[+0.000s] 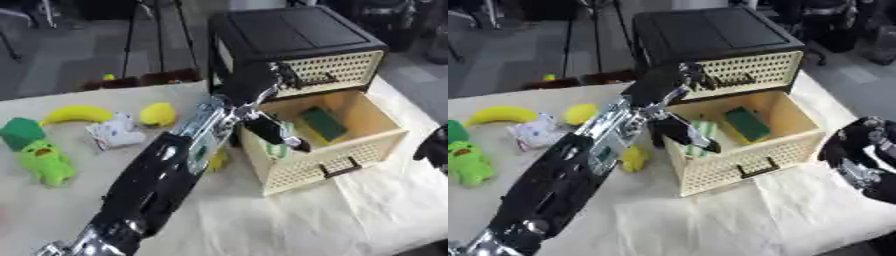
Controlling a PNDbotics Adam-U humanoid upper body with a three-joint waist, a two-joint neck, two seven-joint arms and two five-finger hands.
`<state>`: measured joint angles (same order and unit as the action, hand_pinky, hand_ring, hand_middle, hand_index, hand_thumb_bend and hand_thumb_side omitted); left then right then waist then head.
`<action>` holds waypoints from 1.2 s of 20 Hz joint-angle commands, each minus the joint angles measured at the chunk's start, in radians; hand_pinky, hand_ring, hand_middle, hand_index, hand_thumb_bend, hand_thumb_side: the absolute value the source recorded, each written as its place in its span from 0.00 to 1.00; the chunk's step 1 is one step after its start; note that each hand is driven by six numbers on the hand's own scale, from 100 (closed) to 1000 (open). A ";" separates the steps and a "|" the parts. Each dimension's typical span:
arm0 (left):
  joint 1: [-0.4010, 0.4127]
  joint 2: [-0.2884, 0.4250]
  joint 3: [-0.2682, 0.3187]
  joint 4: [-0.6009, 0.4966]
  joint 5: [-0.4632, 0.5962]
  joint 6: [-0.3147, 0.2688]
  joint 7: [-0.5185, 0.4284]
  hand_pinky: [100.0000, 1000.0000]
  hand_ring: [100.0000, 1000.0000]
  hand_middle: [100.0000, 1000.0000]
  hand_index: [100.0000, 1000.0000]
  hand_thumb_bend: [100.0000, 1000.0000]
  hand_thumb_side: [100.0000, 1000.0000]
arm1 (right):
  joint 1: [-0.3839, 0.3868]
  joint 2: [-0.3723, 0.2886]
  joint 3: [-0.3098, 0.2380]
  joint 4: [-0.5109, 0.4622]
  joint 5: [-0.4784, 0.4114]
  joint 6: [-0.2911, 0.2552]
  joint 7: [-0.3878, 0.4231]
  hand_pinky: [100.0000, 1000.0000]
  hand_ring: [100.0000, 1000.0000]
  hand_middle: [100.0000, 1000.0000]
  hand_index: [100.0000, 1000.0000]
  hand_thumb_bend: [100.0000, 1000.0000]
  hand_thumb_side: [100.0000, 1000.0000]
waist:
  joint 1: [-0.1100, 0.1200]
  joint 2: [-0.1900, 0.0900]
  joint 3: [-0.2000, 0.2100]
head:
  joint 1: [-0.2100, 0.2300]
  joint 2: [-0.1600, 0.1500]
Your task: Pick up objects from table and place into drawer.
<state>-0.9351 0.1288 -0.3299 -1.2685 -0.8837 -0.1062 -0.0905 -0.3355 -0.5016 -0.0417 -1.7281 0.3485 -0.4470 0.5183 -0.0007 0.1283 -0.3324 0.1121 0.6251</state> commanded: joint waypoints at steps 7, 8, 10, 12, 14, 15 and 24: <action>0.155 0.296 0.132 -0.429 0.433 0.152 -0.020 0.57 0.55 0.55 0.68 0.51 0.74 | 0.015 -0.038 0.047 -0.005 -0.031 -0.022 0.070 0.03 0.15 0.32 0.49 0.00 0.92 | 0.001 -0.051 0.084 | -0.066 0.020; 0.181 0.323 0.149 -0.458 0.456 0.170 -0.020 0.57 0.55 0.55 0.68 0.51 0.74 | 0.018 -0.038 0.050 0.000 -0.032 -0.023 0.079 0.04 0.16 0.34 0.49 0.00 0.92 | 0.002 -0.053 0.092 | -0.070 0.023; 0.230 0.367 0.177 -0.497 0.487 0.198 -0.017 0.57 0.55 0.54 0.68 0.51 0.75 | 0.022 -0.038 0.055 0.010 -0.027 -0.023 0.096 0.09 0.23 0.41 0.49 0.00 0.93 | 0.004 -0.057 0.107 | -0.077 0.028; 0.278 0.406 0.201 -0.519 0.503 0.216 -0.017 0.57 0.56 0.55 0.68 0.50 0.77 | 0.024 -0.037 0.061 0.023 -0.017 -0.023 0.111 0.17 0.36 0.51 0.51 0.00 0.95 | 0.007 -0.059 0.121 | -0.081 0.031; 0.328 0.436 0.232 -0.536 0.511 0.230 -0.010 0.57 0.55 0.55 0.68 0.50 0.77 | 0.026 -0.035 0.061 0.037 0.007 -0.020 0.124 0.21 0.43 0.57 0.54 0.00 0.96 | 0.009 -0.060 0.132 | -0.087 0.034; 0.351 0.447 0.247 -0.543 0.515 0.237 -0.003 0.57 0.55 0.55 0.68 0.49 0.77 | 0.028 -0.034 0.060 0.045 0.021 -0.018 0.128 0.23 0.45 0.60 0.55 0.00 0.98 | 0.009 -0.060 0.137 | -0.090 0.036; 0.449 0.469 0.318 -0.595 0.538 0.264 0.051 0.57 0.55 0.55 0.68 0.49 0.77 | 0.014 -0.023 0.056 0.125 0.129 0.000 0.111 0.28 0.53 0.67 0.60 0.00 0.99 | 0.016 -0.069 0.176 | -0.099 0.049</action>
<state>-0.4772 0.5685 -0.0312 -1.8433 -0.3521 0.1565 -0.0488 -0.3034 -0.5061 0.0240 -1.6057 0.4595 -0.4494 0.6350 0.0174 0.0710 -0.1567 0.0158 0.6671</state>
